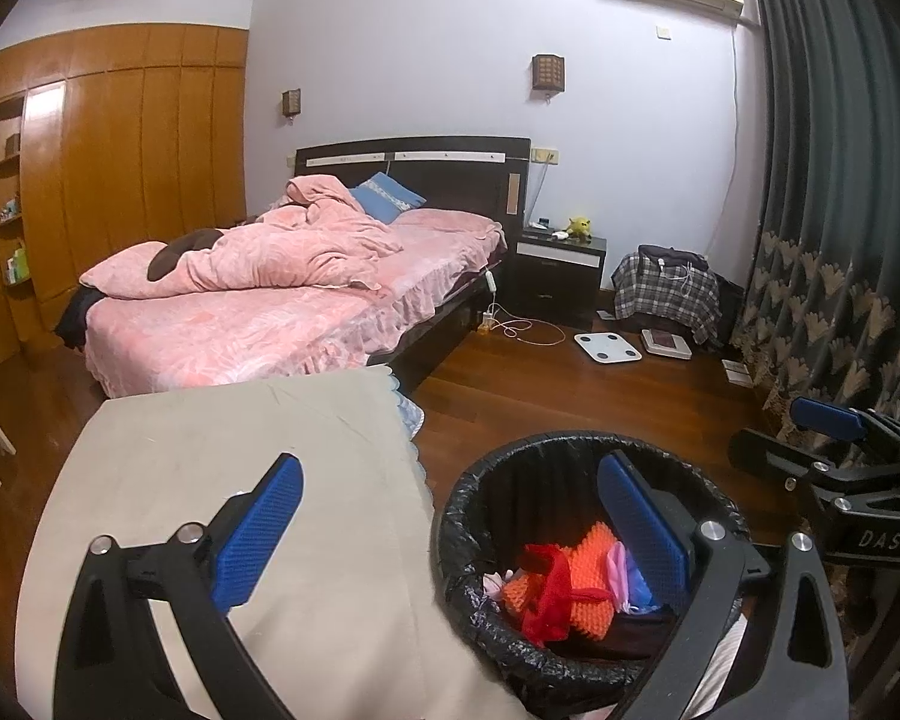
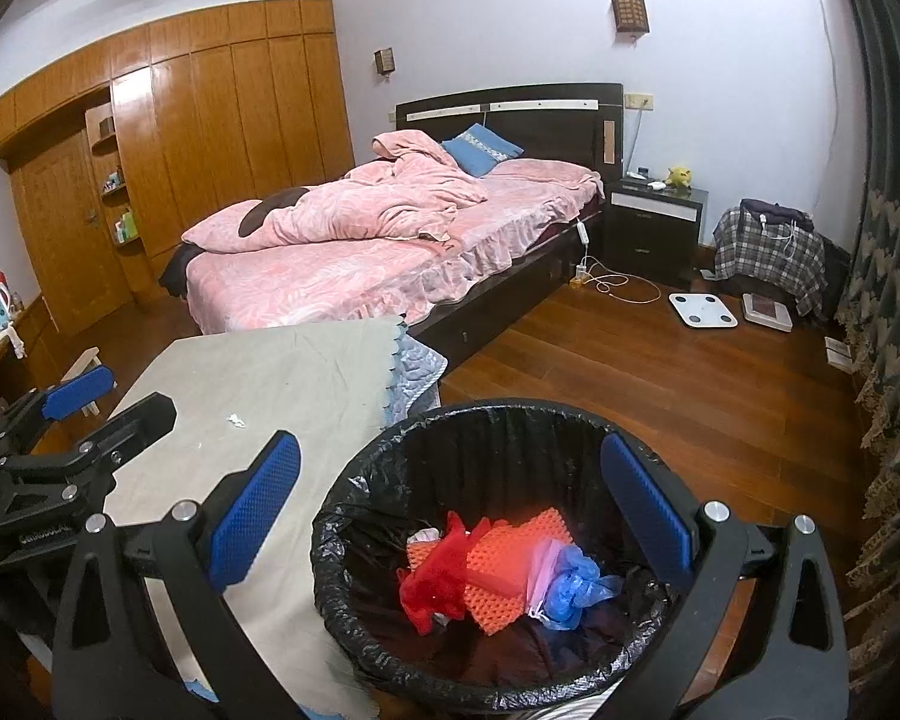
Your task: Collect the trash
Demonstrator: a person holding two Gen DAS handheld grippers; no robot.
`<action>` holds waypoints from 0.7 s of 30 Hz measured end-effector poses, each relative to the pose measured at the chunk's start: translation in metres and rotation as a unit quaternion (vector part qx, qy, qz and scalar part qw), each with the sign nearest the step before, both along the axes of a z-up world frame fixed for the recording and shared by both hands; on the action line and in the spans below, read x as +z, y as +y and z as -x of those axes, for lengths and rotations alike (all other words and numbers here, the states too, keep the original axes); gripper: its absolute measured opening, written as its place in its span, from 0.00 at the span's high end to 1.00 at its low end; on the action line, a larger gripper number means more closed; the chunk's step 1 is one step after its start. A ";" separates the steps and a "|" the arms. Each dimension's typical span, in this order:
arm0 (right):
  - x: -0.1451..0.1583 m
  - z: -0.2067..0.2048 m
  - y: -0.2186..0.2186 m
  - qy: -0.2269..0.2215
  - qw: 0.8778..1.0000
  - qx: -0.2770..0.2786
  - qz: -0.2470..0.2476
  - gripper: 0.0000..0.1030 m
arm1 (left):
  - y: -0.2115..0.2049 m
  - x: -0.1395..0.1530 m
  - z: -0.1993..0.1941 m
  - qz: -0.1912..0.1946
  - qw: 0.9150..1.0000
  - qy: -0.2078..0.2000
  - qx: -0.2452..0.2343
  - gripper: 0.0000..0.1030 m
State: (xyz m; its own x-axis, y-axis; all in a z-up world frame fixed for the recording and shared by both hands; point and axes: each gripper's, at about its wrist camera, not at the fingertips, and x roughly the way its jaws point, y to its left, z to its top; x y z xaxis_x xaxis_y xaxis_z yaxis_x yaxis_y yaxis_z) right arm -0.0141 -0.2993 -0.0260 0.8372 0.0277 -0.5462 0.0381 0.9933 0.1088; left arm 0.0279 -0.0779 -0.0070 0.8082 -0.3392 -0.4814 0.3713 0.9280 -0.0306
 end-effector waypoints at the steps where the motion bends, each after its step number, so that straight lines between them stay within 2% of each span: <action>1: 0.000 0.000 0.000 0.000 1.000 0.000 0.000 0.05 | 0.000 0.000 0.000 0.000 1.000 0.000 0.000 0.06; 21: 0.000 -0.001 0.002 -0.001 1.000 0.001 0.001 0.05 | 0.004 0.005 -0.002 -0.002 1.000 -0.003 0.003 0.06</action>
State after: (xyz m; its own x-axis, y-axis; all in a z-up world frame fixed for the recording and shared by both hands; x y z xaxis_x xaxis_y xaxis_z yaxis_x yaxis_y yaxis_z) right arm -0.0135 -0.2969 -0.0258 0.8385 0.0279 -0.5442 0.0368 0.9935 0.1077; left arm 0.0294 -0.0741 -0.0018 0.8133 -0.3321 -0.4777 0.3653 0.9306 -0.0251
